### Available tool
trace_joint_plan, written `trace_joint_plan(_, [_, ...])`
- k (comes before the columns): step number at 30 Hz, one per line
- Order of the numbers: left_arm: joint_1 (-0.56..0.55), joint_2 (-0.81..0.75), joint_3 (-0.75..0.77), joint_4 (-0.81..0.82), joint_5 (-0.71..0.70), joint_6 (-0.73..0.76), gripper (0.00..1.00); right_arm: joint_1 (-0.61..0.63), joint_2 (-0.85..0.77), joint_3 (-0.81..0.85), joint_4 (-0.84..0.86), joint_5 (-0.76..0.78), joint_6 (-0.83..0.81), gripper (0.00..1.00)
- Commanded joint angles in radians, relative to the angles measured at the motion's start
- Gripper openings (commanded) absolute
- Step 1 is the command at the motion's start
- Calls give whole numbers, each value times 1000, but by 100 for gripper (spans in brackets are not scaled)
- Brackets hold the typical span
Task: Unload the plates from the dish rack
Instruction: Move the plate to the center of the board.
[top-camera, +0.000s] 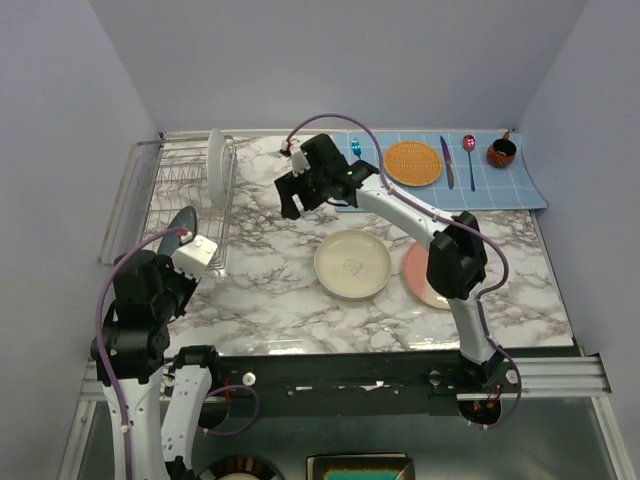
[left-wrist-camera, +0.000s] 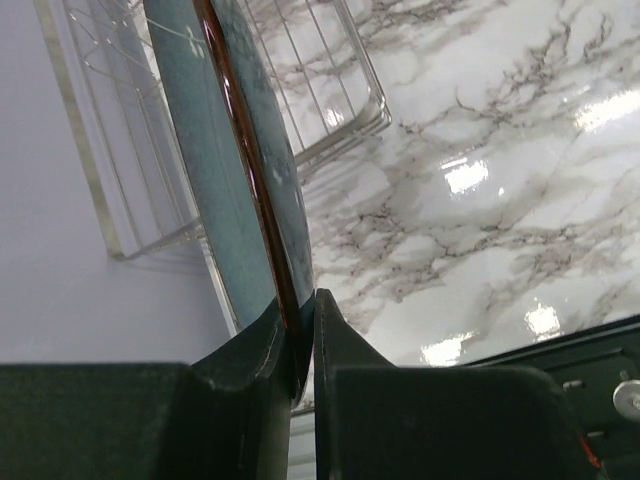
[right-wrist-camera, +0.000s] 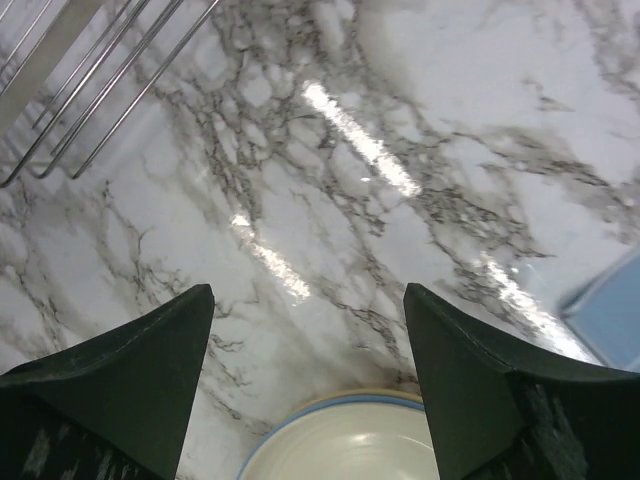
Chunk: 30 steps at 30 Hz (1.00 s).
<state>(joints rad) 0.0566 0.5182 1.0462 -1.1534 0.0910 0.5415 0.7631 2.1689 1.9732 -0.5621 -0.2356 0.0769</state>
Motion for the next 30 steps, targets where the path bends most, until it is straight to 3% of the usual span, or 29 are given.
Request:
trace_joint_plan(1, [0, -63, 15, 26, 58, 115, 0, -54, -106, -7, 1, 96, 6, 86])
trace_joint_plan(11, [0, -70, 54, 14, 133, 83, 0, -53, -155, -175, -30, -80, -58, 86])
trace_joint_plan(21, [0, -41, 51, 35, 242, 52, 0, -36, -107, -231, -122, 128, -207, 85])
trace_joint_plan(30, [-1, -23, 66, 37, 303, 51, 0, -1, 0, -151, -162, 226, -304, 85])
